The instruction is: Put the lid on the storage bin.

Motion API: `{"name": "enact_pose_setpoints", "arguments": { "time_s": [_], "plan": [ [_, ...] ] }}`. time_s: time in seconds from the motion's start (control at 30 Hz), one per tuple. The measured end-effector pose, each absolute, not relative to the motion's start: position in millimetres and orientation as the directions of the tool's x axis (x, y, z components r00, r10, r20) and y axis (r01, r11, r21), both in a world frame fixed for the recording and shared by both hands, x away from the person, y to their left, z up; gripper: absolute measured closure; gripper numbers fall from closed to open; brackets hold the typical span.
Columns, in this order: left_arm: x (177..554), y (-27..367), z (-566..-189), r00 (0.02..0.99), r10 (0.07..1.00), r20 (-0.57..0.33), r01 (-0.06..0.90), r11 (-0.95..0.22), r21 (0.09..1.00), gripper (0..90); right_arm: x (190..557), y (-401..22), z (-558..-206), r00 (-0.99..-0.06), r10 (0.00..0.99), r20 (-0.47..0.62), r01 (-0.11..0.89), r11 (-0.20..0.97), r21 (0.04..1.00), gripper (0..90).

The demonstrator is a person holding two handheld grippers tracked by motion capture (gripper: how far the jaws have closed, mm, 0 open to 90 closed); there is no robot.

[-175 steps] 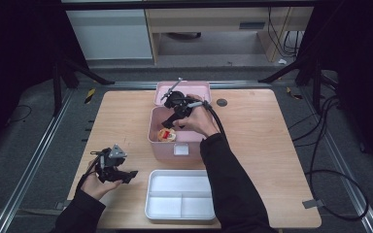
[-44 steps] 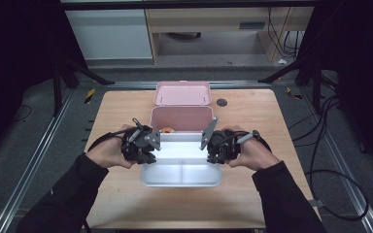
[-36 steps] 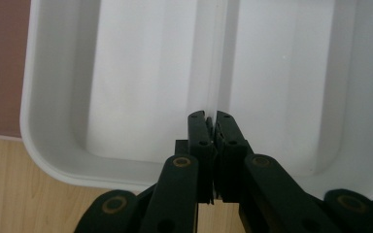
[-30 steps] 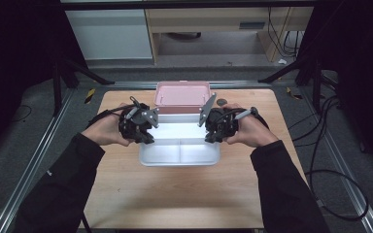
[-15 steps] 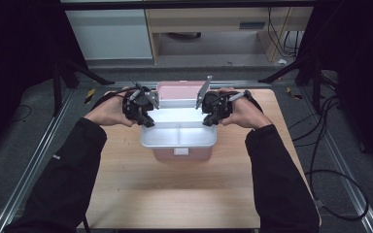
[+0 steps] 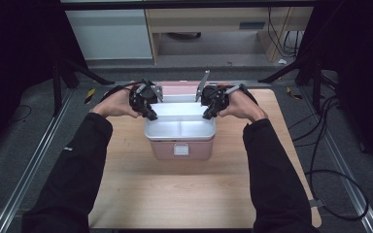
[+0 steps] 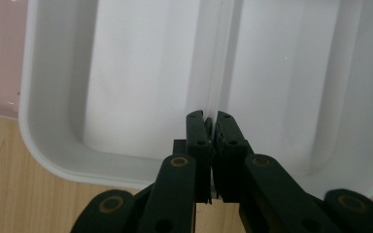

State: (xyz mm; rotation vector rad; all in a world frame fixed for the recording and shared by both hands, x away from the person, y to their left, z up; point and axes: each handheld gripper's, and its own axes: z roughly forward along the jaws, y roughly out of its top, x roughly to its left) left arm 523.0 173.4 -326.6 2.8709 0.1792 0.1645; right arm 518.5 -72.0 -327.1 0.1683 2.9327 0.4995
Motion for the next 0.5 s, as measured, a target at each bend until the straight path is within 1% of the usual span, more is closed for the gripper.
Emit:
{"name": "enact_pose_setpoints", "arguments": {
  "time_s": [0.2, 0.5],
  "plan": [
    [529, 169, -336, 0.987, 0.134, 0.093, 0.108, -0.963, 0.248, 86.4, 524, -72, -338, -0.980, 0.147, -0.132, 0.096, 0.940, 0.326, 86.3],
    [531, 160, -356, 0.989, 0.120, 0.082, 0.102, -0.976, 0.190, 86.6, 525, -76, -359, -0.980, 0.167, -0.110, 0.123, 0.935, 0.332, 85.7]
  ]
}}
